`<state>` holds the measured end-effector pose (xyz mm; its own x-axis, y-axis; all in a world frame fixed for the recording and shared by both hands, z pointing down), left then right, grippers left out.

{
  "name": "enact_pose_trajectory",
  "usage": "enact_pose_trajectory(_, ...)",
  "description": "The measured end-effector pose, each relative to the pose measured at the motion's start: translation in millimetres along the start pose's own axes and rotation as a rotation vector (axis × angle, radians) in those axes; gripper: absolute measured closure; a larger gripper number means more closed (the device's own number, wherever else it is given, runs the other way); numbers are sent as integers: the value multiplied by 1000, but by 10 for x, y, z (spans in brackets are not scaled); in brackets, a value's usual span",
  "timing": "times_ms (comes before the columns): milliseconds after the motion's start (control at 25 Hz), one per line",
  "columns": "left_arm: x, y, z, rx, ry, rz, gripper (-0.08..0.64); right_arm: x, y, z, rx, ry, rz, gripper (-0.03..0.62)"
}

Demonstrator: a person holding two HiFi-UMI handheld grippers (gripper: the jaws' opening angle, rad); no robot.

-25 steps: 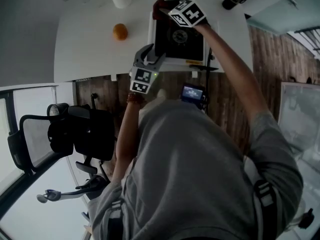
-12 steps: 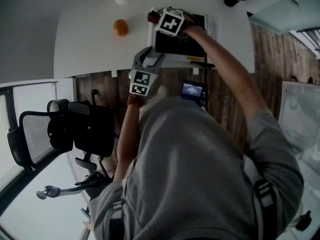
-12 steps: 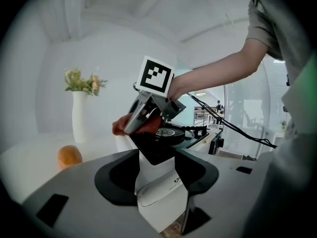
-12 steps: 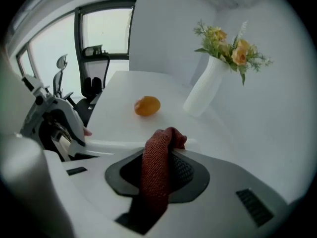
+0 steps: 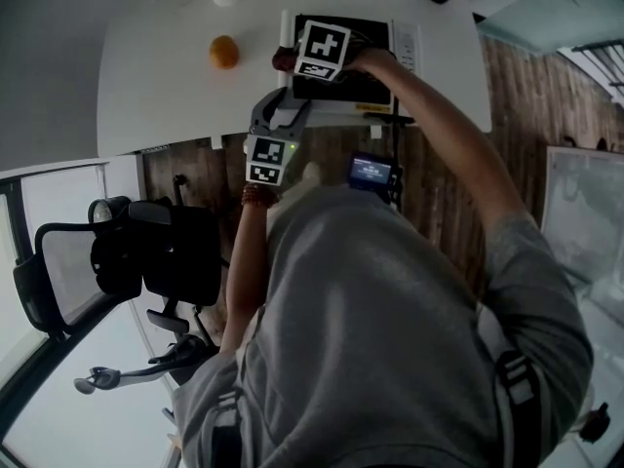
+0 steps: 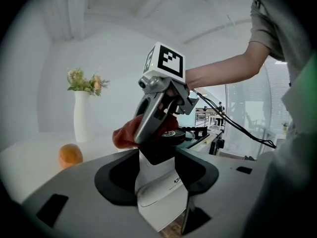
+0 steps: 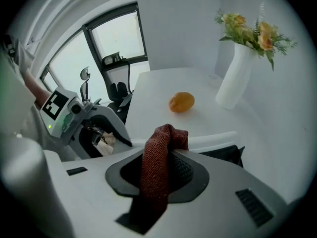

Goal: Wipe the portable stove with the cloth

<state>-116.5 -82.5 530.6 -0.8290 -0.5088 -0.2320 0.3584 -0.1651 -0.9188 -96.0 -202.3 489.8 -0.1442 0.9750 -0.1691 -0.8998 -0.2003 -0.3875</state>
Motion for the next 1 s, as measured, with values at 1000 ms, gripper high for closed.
enact_pose_trajectory(1000,13,37,-13,29,-5,0,327,499,-1593,-1069,-382,-315,33,483)
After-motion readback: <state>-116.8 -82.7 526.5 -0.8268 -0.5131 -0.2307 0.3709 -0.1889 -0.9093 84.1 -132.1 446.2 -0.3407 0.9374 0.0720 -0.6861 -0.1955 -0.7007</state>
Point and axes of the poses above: the fingertips, and each gripper's own axes: z forward along the fingers, x to its left, y out of its top, the point moved 7 cm from there along -z, backward along the fingers, and after that the axes turned 15 degrees about z, right-handed, at the moved point
